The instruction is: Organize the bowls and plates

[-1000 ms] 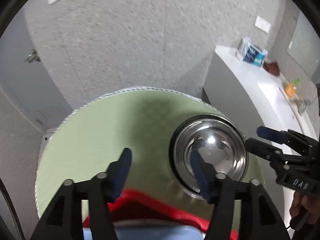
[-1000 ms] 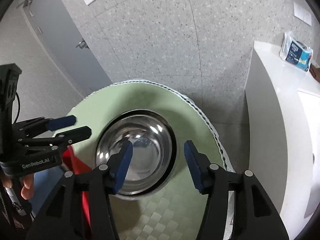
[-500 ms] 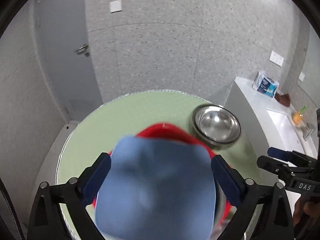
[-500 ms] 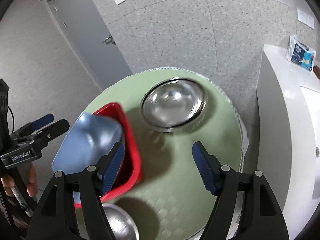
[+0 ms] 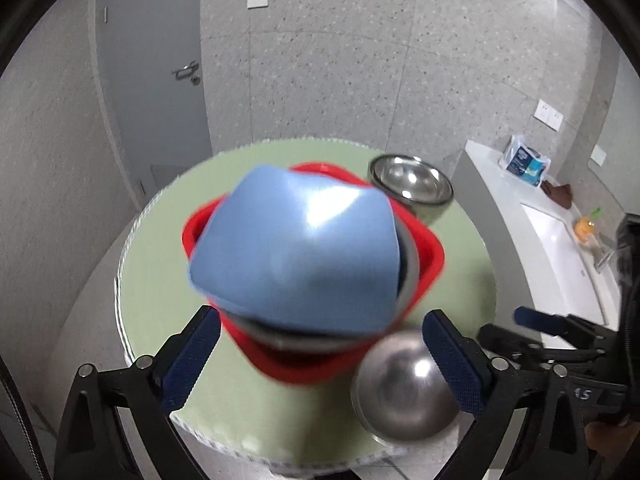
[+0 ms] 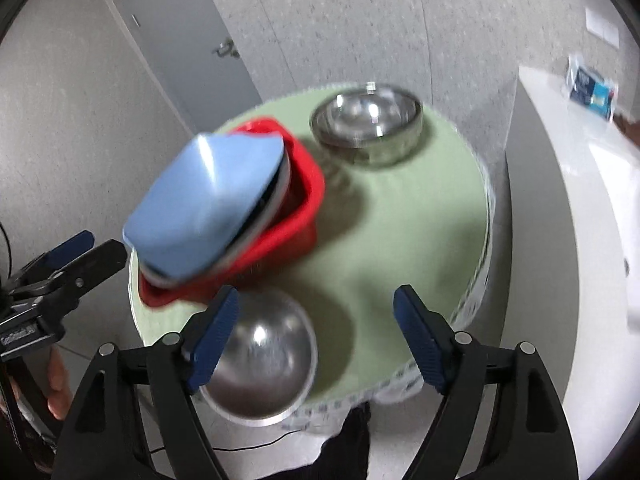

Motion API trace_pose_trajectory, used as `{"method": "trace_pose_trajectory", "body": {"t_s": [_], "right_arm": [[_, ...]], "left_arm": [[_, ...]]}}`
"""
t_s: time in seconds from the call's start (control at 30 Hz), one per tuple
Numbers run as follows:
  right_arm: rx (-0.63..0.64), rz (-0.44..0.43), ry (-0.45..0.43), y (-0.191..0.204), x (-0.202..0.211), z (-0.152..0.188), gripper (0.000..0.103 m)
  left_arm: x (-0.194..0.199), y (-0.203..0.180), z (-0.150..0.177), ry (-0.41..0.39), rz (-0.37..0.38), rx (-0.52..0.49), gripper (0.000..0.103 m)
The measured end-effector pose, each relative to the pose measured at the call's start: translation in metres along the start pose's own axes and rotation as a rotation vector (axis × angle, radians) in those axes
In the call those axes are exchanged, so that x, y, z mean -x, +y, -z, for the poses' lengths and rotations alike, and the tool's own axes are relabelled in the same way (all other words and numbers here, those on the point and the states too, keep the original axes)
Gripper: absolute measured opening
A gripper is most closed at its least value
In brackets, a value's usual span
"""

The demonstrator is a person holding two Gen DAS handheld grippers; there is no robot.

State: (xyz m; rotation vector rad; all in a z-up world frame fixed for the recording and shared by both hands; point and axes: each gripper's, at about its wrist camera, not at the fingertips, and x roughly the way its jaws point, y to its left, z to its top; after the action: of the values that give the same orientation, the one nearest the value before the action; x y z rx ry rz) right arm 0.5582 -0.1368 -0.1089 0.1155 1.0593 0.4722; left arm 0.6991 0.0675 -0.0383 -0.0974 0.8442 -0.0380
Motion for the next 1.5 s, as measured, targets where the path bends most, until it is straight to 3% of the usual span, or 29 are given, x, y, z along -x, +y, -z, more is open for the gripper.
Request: {"method": "trace_pose_trajectory", "body": {"t_s": [0.17, 0.27, 0.3, 0.47, 0.57, 0.6, 0.83, 1.03, 1.3, 1.5], "right_arm": [[-0.001, -0.015, 0.056, -0.004, -0.022, 0.023, 0.081], [0.013, -0.035, 0.085, -0.006, -0.037, 0.031, 0.076], [0.019, -0.048, 0.098, -0.006, -0.043, 0.032, 0.073], [0.048, -0.089, 0.155, -0.009, -0.062, 0.037, 0.037], [0.066, -0.109, 0.171, -0.009, -0.066, 0.036, 0.023], [0.073, -0.114, 0.172, -0.008, -0.065, 0.036, 0.015], [0.057, -0.081, 0.145, -0.016, -0.048, 0.038, 0.015], [0.032, -0.031, 0.057, -0.035, -0.003, 0.022, 0.015], [0.067, -0.025, -0.061, -0.071, 0.007, -0.075, 0.015], [0.115, -0.056, -0.063, -0.089, -0.024, -0.152, 0.015]], "left_arm": [[-0.005, -0.003, 0.036, 0.075, -0.037, 0.016, 0.092], [-0.023, -0.011, 0.054, 0.160, -0.031, 0.008, 0.082], [-0.029, -0.013, 0.057, 0.183, -0.035, 0.005, 0.074], [-0.048, -0.021, 0.059, 0.272, 0.022, 0.024, 0.040], [-0.049, -0.029, 0.054, 0.277, 0.053, -0.005, 0.019], [-0.049, -0.030, 0.053, 0.279, 0.066, -0.014, 0.017], [-0.035, -0.044, 0.047, 0.252, 0.113, -0.076, 0.016], [-0.016, -0.069, 0.013, 0.189, 0.183, -0.139, 0.016], [-0.041, -0.086, -0.083, 0.076, 0.175, -0.156, 0.016], [-0.094, -0.093, -0.136, 0.074, 0.131, -0.106, 0.016]]}}
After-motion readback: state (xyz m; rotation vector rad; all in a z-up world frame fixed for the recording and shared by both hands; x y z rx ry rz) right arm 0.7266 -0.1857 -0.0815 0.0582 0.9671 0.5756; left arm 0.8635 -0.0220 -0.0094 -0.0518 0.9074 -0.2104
